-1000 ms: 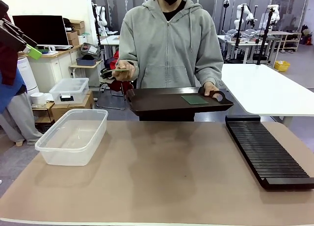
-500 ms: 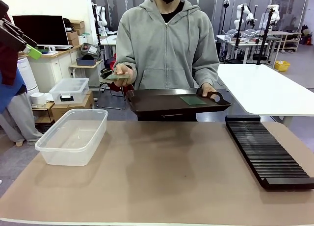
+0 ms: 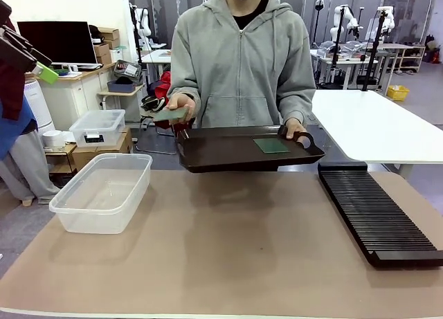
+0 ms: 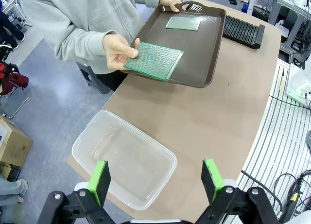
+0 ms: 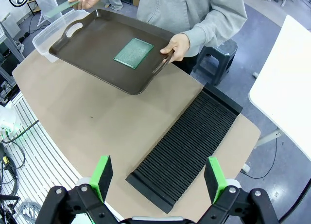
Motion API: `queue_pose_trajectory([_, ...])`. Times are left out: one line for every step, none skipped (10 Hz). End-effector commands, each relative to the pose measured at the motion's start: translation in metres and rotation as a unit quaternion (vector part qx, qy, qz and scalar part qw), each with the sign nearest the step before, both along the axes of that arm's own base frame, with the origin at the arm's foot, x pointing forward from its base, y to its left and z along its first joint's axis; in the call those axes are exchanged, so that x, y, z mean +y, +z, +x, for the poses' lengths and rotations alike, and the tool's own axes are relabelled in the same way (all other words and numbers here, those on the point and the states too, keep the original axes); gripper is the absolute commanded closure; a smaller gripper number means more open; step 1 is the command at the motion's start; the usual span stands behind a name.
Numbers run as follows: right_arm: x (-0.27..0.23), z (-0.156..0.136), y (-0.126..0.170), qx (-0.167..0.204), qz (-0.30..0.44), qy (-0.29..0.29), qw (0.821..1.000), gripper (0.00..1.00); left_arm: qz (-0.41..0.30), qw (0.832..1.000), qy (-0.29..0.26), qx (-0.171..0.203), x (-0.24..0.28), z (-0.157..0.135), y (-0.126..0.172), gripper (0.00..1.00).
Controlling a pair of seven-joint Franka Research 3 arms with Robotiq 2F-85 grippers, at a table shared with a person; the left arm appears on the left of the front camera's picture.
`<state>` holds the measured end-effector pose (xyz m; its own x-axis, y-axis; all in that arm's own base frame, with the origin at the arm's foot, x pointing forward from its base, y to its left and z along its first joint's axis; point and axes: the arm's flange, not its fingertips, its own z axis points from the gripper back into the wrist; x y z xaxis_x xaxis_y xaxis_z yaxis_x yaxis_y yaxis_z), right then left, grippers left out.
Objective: Sort PCBs into racks and boxes based on the side picked up.
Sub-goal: Pick up the Blank PCB handed by the Human.
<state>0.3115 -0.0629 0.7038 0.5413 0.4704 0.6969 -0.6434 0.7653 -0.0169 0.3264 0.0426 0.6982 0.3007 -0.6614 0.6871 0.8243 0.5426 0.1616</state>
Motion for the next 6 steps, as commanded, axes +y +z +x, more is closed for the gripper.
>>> queue_pose_trajectory([0.0024,-0.0014,-0.0012,-0.001,0.002,-0.002,1.000,0.00,0.001,1.000,-0.004,0.002,0.0007,-0.0002,-0.0014,0.00])
queue_pose_trajectory([0.0024,-0.0014,-0.0012,-0.001,0.002,-0.002,1.000,0.00,0.001,1.000,-0.004,0.002,0.0007,-0.0002,-0.0014,0.00])
queue_pose_trajectory([0.0024,-0.0014,-0.0012,-0.001,0.002,-0.002,1.000,0.00,0.001,1.000,-0.004,0.002,0.0007,-0.0002,-0.0014,0.00])
queue_pose_trajectory([0.0024,-0.0014,-0.0012,-0.001,0.002,-0.002,1.000,0.00,0.001,1.000,-0.004,0.002,0.0007,-0.0002,-0.0014,0.00])
queue_pose_trajectory([0.0024,-0.0014,-0.0012,-0.001,0.002,-0.002,1.000,0.00,0.001,1.000,-0.004,0.002,0.0007,-0.0002,-0.0014,0.00])
queue_pose_trajectory([0.0024,-0.0014,-0.0012,-0.001,0.002,-0.002,1.000,0.00,0.001,1.000,-0.004,0.002,0.0007,-0.0002,-0.0014,0.00])
